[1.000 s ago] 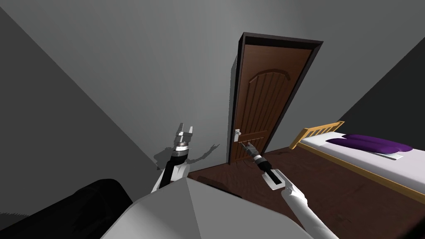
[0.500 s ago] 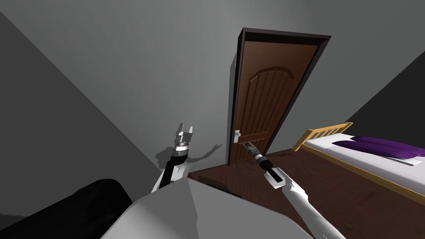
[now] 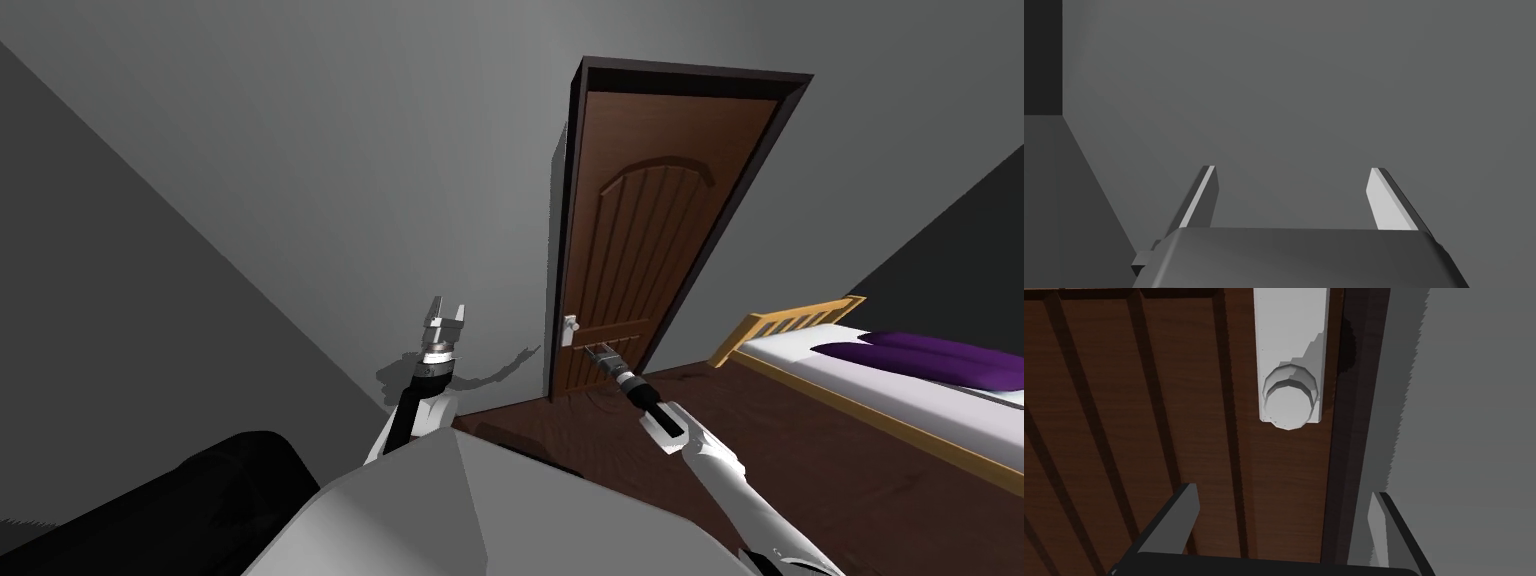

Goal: Pull the door open

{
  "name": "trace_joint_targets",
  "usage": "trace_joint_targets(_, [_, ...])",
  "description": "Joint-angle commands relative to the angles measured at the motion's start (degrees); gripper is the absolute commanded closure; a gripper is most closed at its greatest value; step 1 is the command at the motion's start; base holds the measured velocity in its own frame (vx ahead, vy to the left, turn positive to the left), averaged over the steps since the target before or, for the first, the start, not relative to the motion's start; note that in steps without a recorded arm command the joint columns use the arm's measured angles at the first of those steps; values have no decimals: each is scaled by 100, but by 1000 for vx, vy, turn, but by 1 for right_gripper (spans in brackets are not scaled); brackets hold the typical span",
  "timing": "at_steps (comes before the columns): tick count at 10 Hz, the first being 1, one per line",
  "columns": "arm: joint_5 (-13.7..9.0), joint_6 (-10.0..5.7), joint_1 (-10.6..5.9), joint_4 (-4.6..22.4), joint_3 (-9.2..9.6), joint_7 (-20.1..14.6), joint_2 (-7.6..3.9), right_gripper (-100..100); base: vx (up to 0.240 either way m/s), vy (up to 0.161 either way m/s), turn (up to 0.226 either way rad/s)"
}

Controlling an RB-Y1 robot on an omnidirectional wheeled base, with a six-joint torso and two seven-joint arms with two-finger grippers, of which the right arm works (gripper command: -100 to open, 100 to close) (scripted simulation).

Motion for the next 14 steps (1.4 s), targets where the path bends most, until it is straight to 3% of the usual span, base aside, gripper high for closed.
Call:
trace_joint_targets(1, [-41,112,-45,41,-119,126,73,-100,64,-18,202])
trace_joint_targets(4, [-168,452,-182,166,-480,508,296,-100,153,-56,323])
trace_joint_targets(7, [-248,667,-269,245,-710,750,438,-100,131,-40,201])
trace_joint_targets(8, [-227,635,-218,170,-652,683,412,-100,49,-17,40])
trace_joint_targets(9, [-227,635,-218,170,-652,683,412,100,-5,3,-30])
trace_joint_targets(14, [-227,635,-218,170,-652,683,412,100,-9,3,-2])
